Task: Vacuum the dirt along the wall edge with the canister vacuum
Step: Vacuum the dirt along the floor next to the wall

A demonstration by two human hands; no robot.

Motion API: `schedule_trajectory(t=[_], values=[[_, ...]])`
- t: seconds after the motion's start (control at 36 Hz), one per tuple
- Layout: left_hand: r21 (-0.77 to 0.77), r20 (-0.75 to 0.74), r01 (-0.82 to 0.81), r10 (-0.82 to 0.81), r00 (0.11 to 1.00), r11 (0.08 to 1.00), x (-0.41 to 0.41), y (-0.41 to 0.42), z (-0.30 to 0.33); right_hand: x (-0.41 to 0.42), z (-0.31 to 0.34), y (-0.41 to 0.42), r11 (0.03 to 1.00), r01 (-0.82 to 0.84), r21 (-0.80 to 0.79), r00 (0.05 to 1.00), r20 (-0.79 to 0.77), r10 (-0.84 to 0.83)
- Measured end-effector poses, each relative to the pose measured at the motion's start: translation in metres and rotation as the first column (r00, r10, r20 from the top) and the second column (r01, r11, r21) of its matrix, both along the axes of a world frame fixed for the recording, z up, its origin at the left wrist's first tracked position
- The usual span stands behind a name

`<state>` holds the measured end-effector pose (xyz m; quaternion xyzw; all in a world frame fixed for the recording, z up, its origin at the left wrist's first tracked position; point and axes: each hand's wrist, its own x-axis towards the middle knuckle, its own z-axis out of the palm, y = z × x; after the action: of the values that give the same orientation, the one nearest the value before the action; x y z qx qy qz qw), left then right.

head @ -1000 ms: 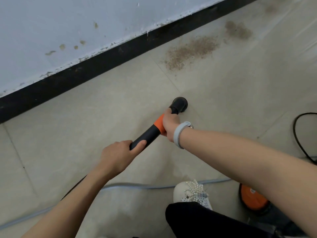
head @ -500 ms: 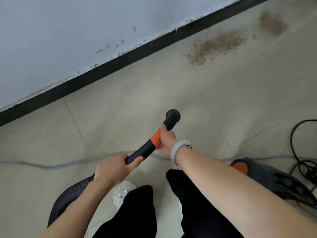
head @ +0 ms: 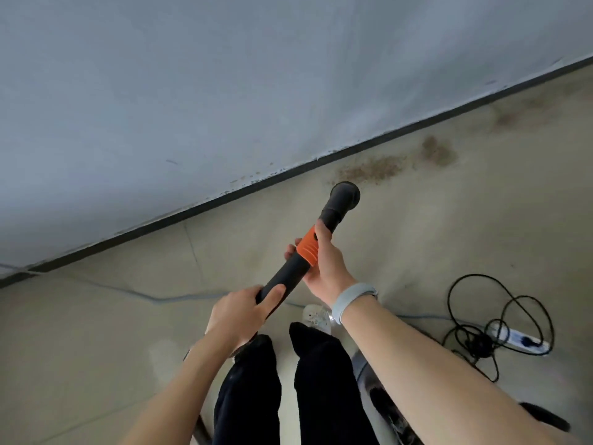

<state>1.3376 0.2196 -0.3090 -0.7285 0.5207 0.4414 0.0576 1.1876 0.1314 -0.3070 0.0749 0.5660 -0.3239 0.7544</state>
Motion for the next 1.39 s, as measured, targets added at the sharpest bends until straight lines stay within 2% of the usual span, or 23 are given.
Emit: schedule_trajectory(t=[0.19, 0.44, 0.67, 1.0, 1.19, 1.39], values=[[-0.036, -0.041, -0.022, 0.020, 0.999, 0.999, -0.049, -0.026, 0.091, -0.041, 0.107, 0.000, 0.998, 0.012, -0.063, 0.999, 0.046, -0.009], [-0.060, -0.149, -0.052, 0.043, 0.988, 0.997, -0.102, -0.087, 0.129, -0.088, 0.157, -0.054, 0.988, 0.043, -0.148, 0.999, -0.009, -0.045], [-0.063, -0.231, -0.064, 0.047, 0.972, 0.996, -0.118, -0.180, 0.135, -0.098, 0.161, -0.147, 0.990, 0.080, -0.117, 0.989, -0.118, -0.094], [-0.067, -0.200, -0.002, -0.011, 0.980, 0.998, -0.168, -0.288, 0.140, -0.147, 0.168, -0.250, 0.992, 0.071, -0.103, 0.977, -0.194, -0.090], [-0.009, -0.237, -0.188, 0.181, 0.955, 0.982, -0.234, -0.314, 0.115, -0.205, 0.145, -0.296, 0.995, -0.084, -0.057, 0.965, -0.253, 0.067], [0.012, -0.215, -0.361, 0.355, 0.910, 0.933, -0.346, -0.325, 0.087, -0.303, 0.113, -0.332, 0.962, -0.273, 0.015, 0.919, -0.292, 0.265]])
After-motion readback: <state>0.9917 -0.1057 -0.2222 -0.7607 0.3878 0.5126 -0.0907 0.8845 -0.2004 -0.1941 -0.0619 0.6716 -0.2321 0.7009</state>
